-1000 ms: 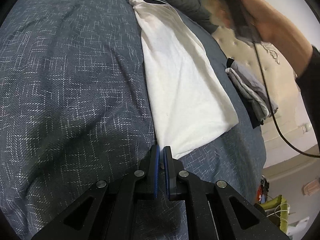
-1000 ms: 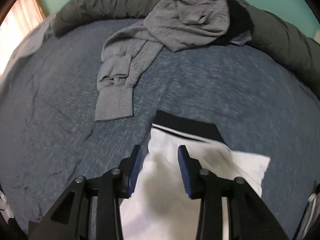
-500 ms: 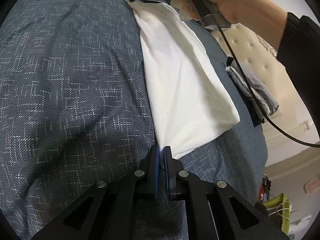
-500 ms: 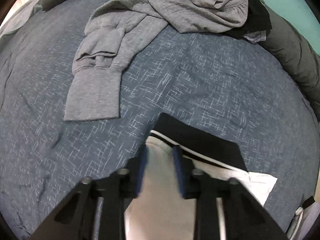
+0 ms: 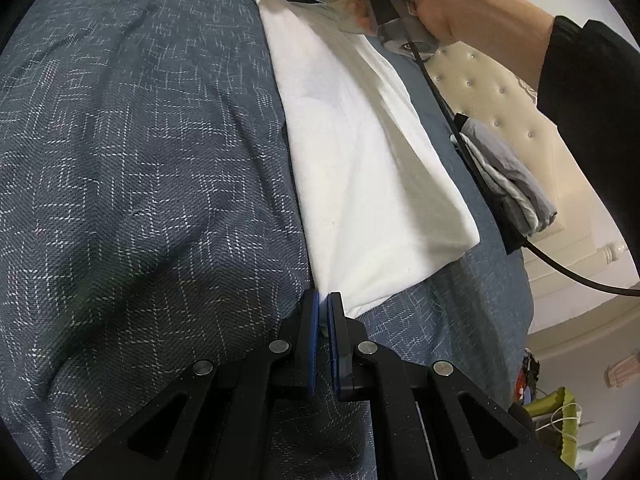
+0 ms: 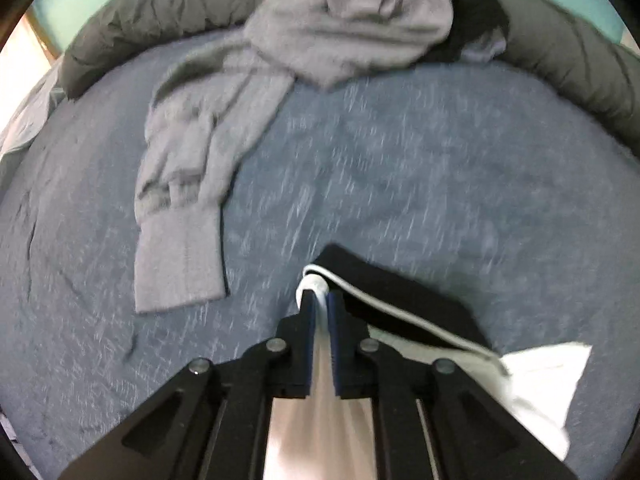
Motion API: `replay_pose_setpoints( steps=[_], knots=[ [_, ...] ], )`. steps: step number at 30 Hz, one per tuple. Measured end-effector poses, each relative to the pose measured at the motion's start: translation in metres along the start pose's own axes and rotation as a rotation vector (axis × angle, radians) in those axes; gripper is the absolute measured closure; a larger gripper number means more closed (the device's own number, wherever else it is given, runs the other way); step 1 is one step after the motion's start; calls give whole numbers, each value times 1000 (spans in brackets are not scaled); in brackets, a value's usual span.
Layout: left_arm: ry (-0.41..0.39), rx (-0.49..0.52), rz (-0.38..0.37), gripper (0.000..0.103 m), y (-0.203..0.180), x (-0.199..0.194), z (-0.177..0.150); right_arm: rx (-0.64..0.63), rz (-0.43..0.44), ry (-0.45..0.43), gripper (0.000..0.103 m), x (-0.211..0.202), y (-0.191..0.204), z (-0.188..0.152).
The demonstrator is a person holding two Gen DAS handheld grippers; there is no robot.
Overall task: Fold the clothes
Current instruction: 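Grasp the black collar with the right tool while the left tool holds the hem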
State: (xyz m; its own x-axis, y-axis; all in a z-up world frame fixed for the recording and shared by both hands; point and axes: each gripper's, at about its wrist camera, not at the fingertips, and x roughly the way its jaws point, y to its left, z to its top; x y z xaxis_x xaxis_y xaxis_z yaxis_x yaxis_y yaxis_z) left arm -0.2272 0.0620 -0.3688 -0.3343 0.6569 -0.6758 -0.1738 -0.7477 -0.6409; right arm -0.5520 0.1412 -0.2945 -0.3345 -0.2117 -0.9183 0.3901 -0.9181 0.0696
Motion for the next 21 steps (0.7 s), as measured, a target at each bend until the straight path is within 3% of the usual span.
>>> replay_pose_setpoints(
  steps=[2, 3, 4, 12, 16, 21],
  knots=[
    [0, 1, 2, 98, 1, 1, 1, 17, 19, -12, 74, -4, -2, -2],
    [1, 1, 2, 98, -1, 0, 1, 12, 25, -23, 62, -10, -5, -1],
    [0, 2, 3, 98, -1, 0, 0, 3, 31, -35, 59, -16, -8, -1],
    [0, 5, 7, 98, -1, -1, 2, -34, 57, -124, 59, -61, -37, 4],
    [0, 6, 9, 98, -9, 6, 3, 37, 8, -109, 59, -56, -71, 0],
    [3, 6, 7, 98, -11, 9, 3, 31, 10, -92, 59, -41, -80, -8]
  ],
)
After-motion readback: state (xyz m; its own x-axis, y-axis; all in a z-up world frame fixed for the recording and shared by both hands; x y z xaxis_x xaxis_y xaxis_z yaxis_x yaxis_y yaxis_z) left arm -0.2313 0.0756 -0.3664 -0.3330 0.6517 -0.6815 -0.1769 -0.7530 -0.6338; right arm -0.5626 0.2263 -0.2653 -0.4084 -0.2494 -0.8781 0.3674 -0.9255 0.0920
